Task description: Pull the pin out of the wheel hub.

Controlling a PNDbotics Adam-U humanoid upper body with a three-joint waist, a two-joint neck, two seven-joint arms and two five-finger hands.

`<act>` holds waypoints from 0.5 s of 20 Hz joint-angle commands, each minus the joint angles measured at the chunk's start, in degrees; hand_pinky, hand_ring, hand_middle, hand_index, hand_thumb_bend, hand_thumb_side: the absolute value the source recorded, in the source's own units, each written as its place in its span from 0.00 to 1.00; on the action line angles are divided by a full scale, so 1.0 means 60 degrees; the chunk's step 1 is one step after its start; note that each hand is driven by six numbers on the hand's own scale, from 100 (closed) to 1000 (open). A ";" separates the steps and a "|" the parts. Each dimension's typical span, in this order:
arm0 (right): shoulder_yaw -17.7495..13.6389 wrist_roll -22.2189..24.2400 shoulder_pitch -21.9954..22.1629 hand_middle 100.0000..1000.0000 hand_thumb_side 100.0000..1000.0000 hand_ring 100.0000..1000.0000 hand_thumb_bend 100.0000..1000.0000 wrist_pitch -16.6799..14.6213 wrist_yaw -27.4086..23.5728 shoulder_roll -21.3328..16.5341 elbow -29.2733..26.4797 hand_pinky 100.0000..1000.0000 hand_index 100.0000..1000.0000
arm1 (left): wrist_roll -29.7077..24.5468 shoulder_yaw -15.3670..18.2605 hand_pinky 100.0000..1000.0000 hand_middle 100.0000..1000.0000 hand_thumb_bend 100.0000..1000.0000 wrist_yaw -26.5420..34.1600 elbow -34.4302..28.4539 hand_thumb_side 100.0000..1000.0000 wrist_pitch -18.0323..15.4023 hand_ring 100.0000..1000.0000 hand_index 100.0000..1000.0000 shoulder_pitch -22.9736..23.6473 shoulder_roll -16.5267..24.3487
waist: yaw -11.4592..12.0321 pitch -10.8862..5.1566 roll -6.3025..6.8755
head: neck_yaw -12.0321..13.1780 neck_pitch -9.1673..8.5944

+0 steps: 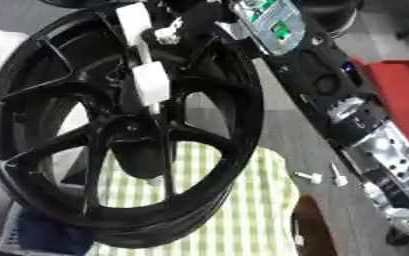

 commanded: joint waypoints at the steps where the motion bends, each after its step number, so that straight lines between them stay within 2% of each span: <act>1: -0.0134 -0.0096 -0.0282 0.40 0.17 0.58 0.06 0.0145 -0.0319 -0.0343 -0.0336 0.69 0.48 | 0.0014 0.0076 0.72 0.51 0.75 -0.0067 -0.0157 0.38 0.0028 0.66 0.72 -0.0045 0.0219 | -0.0010 -0.0271 0.0058 | -0.0019 0.0054; 5: -0.0247 -0.0194 -0.0390 0.40 0.16 0.57 0.06 0.0137 -0.0447 -0.0487 -0.0513 0.68 0.48 | 0.0022 0.0096 0.72 0.51 0.75 -0.0077 -0.0146 0.38 0.0044 0.66 0.72 0.0014 0.0214 | -0.0100 -0.0325 0.0083 | -0.0010 0.0054; 10: -0.1246 -0.0894 -0.0495 0.40 0.14 0.57 0.07 0.0301 -0.1163 -0.1517 -0.1163 0.68 0.48 | 0.0079 0.0175 0.72 0.51 0.75 -0.0147 -0.0158 0.38 0.0069 0.66 0.72 0.0178 0.0251 | -0.0351 -0.0427 0.0090 | 0.0047 0.0054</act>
